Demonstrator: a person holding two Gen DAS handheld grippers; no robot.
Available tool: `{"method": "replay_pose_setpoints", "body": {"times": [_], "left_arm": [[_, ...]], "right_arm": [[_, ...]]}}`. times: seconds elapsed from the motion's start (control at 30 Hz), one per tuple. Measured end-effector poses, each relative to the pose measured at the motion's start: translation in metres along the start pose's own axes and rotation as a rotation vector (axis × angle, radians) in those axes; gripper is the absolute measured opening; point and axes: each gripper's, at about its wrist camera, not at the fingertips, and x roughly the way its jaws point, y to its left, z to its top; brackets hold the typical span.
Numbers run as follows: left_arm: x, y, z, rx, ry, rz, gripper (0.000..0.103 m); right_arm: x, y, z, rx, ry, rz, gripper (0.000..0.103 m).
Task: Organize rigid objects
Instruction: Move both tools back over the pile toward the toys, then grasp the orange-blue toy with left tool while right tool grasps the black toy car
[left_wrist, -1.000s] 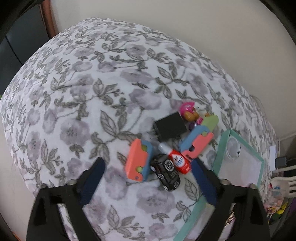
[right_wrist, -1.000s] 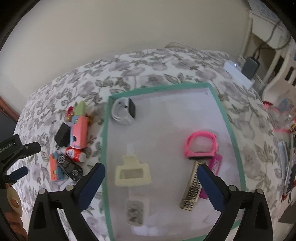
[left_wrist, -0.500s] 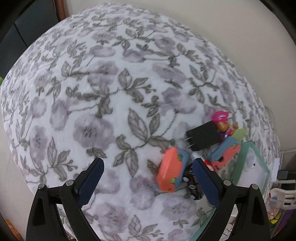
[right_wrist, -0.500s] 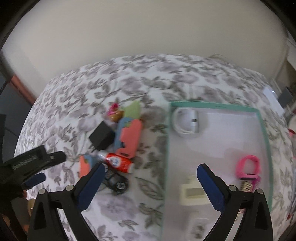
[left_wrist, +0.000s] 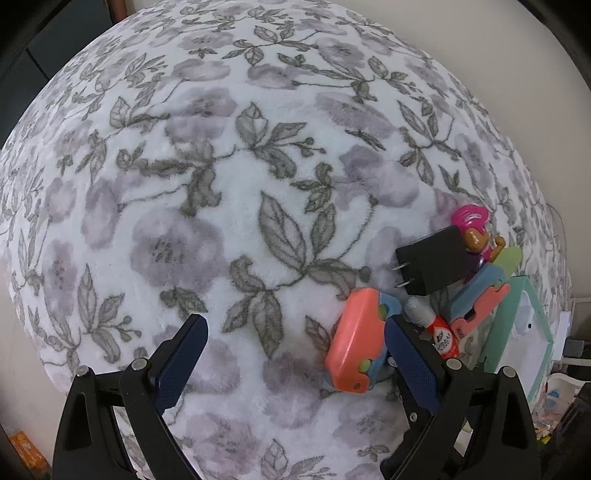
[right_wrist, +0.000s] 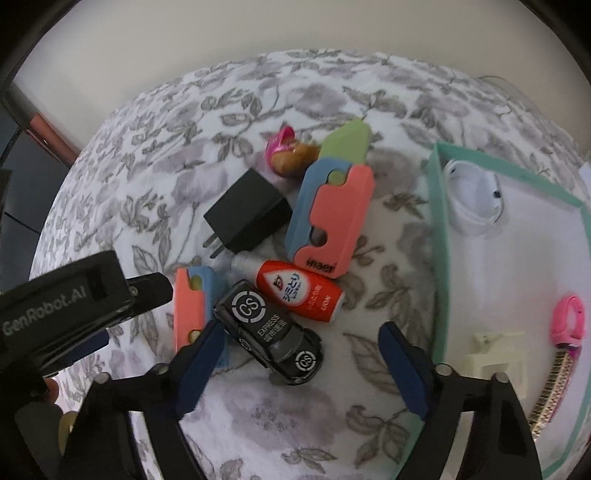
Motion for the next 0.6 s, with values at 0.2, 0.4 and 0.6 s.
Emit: {"method": "replay_pose_setpoints", "body": {"times": [0.2,0.4,0.6], "left_arm": [[0.002,0.006,0.0,0.009,0.002,-0.003,0.097],[0.005,-0.005,0.002,0.036,0.003,-0.009,0.097],[0.014,-0.018,-0.001,0.066,0.016,0.0,0.097]], "right_arm": [[0.004,0.007,0.003,-0.014,-0.018,0.02,0.07],[0.007,0.012,0.001,-0.042,-0.004,0.022,0.058],[0.002,0.001,-0.005,-0.038,0.011,0.012,0.056]]}}
